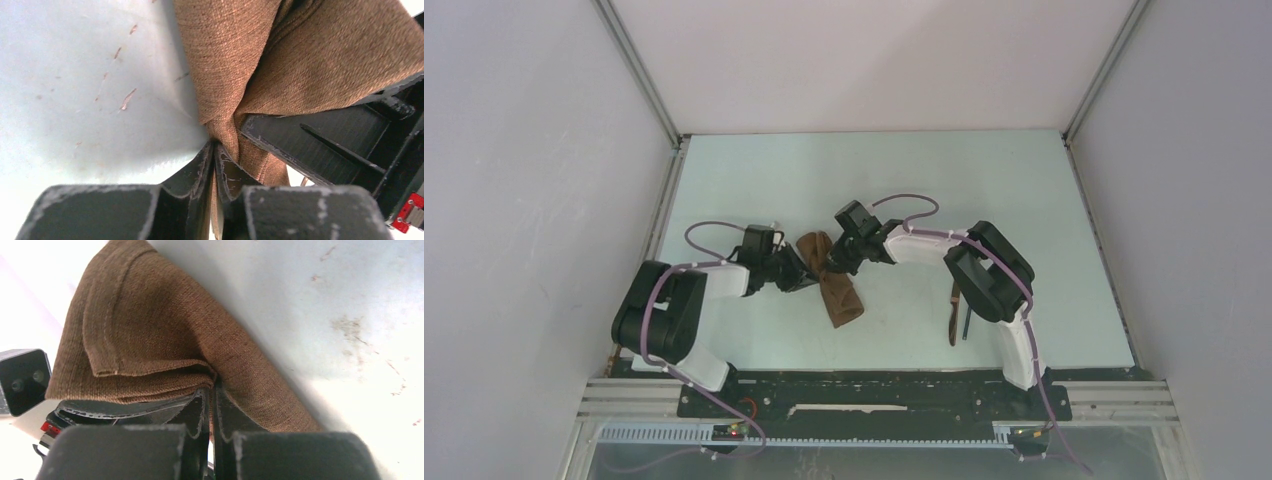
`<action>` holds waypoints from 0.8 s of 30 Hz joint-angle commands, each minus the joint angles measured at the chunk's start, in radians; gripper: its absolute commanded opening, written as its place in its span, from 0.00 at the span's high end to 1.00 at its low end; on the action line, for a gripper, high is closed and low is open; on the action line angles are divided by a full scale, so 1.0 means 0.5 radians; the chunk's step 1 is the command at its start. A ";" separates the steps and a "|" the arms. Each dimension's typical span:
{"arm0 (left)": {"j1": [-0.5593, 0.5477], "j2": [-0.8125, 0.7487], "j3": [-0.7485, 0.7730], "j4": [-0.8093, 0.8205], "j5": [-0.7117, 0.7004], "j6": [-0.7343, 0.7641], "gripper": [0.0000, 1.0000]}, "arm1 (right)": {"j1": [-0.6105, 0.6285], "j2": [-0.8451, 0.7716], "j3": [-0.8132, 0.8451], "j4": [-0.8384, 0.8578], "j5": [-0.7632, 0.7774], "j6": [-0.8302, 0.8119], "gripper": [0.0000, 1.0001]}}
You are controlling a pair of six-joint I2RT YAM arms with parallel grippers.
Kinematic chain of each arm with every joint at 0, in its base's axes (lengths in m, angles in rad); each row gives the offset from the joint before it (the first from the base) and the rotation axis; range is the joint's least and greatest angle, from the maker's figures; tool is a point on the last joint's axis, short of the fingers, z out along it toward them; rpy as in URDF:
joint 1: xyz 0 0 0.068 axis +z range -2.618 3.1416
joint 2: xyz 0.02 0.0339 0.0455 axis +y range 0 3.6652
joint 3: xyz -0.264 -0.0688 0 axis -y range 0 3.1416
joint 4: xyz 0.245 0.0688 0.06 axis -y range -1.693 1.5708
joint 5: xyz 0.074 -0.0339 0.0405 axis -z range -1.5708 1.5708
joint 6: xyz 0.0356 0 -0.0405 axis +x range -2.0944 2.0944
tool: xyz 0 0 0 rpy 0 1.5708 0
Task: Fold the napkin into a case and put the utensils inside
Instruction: Fold the 2/3-rectangle-folded napkin at the center of the board.
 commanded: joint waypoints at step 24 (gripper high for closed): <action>-0.190 -0.054 1.159 -1.485 -0.833 0.412 0.22 | 0.072 0.020 -0.443 0.826 0.063 -0.261 0.93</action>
